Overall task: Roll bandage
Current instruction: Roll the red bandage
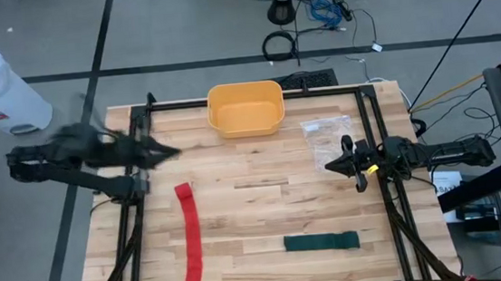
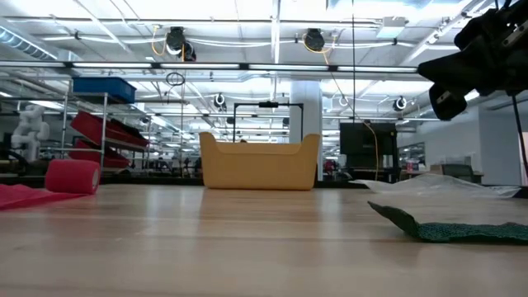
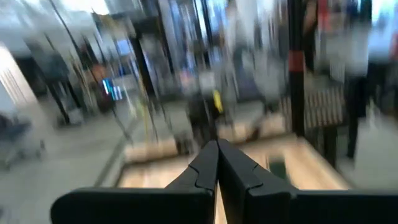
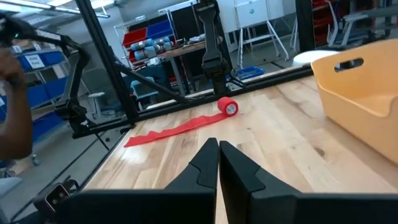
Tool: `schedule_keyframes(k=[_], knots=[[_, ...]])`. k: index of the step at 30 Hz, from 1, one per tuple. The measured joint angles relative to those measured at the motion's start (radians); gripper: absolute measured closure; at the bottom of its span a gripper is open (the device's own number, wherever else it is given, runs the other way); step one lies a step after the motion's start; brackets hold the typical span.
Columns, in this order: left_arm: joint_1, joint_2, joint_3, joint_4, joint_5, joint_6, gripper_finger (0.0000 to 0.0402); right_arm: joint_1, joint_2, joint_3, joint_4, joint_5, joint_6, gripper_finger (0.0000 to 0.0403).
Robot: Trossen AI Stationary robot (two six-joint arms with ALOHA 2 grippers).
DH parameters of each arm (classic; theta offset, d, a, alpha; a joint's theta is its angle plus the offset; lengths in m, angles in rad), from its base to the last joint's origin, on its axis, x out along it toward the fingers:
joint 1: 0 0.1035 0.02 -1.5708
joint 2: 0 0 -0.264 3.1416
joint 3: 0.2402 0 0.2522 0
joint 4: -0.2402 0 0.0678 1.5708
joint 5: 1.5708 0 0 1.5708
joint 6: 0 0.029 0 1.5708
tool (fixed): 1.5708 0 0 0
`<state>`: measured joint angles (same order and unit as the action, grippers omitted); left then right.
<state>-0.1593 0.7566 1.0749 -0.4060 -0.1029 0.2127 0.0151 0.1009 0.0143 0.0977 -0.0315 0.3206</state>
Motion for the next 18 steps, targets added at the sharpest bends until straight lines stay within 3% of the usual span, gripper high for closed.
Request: schedule_keyframes(k=[2,5,13,18], knots=[[0.000,0.040,-0.028,-0.065,-0.001,-0.017,0.0386,0.000,0.000,0.000,-0.010,0.000,0.022,0.0403],[-0.001,0.088,-0.114,-0.036,-0.002,-0.095,0.0386,0.000,0.000,0.000,-0.027,0.000,0.045,0.0403],[-0.019,0.111,-0.391,0.336,-0.008,-0.129,0.0385,0.000,0.000,0.005,-0.007,0.000,0.109,0.0403],[-0.017,0.079,-0.431,0.381,-0.082,-0.129,0.0385,0.000,0.026,0.098,-0.011,0.004,0.066,0.0403]])
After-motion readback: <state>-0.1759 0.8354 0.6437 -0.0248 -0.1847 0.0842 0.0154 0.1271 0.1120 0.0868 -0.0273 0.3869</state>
